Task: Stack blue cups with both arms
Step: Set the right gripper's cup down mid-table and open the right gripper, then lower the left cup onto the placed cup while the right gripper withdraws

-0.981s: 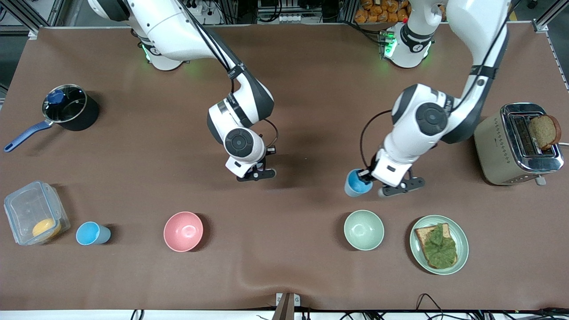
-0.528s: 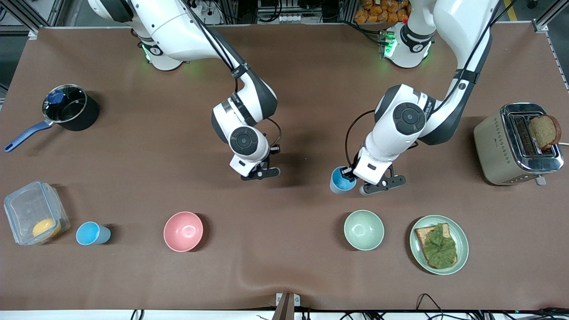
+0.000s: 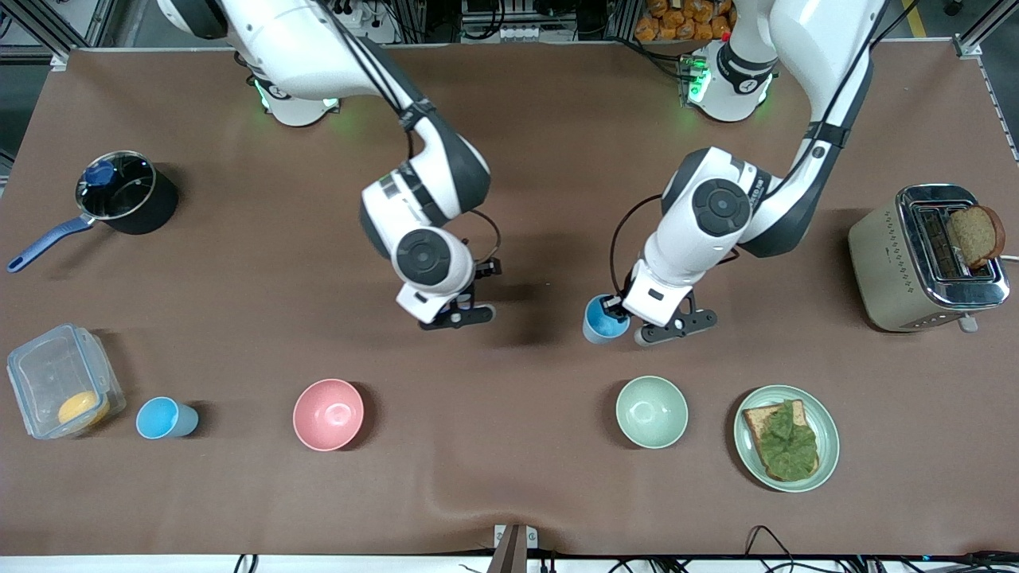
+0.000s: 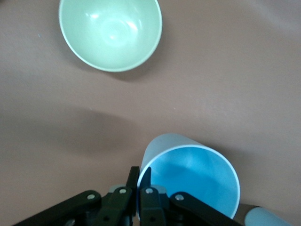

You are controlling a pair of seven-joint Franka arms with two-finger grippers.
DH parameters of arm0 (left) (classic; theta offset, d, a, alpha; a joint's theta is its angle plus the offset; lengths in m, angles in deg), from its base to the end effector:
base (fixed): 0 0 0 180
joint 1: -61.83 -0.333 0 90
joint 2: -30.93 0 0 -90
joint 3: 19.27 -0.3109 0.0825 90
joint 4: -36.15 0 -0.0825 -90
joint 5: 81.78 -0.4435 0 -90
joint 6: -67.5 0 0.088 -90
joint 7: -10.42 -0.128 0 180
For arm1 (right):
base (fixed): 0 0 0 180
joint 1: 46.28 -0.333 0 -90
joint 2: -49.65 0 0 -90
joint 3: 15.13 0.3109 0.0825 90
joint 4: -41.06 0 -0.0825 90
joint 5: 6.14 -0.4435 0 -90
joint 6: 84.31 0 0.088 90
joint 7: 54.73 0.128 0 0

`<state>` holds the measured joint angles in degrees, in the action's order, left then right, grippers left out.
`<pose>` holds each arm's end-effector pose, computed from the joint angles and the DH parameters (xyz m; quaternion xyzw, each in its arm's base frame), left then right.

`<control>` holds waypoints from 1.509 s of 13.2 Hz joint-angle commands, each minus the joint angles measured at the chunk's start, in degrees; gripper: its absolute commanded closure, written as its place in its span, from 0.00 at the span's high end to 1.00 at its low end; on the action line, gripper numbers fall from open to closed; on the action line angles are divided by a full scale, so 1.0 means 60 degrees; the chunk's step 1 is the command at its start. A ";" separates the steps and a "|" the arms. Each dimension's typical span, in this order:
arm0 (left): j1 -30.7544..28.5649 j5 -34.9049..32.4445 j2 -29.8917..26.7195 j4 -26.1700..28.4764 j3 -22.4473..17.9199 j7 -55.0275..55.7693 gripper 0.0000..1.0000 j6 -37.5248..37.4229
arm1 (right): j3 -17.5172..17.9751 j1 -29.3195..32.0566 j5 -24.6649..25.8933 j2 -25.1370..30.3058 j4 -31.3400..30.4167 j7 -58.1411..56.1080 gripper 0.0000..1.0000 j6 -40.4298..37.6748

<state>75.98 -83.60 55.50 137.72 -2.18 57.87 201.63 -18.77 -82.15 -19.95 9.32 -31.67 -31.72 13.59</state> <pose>0.6199 -0.3604 0.2843 0.9847 0.1477 0.0309 0.0871 0.6208 0.4344 0.2750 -0.9855 -0.0521 0.1595 0.0234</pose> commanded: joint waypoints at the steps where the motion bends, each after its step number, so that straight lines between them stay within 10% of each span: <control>1: 0.0789 -0.0195 -0.0110 -0.0213 -0.0050 0.1462 0.00 -0.0322 | 0.0081 0.0703 -0.0130 0.0361 0.0388 -0.0100 1.00 -0.0991; 13: 0.3820 -0.0195 0.1924 -0.2819 -0.0429 0.4044 0.00 -0.0206 | 0.0066 0.3691 0.1319 0.2163 0.0125 -0.1697 1.00 -0.2225; 20: 0.5273 -0.0181 0.2614 -0.3246 -0.1647 0.4074 0.00 0.0161 | 0.0080 0.5053 0.1847 0.5369 -0.2846 -0.2092 1.00 -0.1228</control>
<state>106.43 -83.60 70.12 120.09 -10.84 80.44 202.48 -19.50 -55.06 -10.06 34.17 -41.48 -43.06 4.49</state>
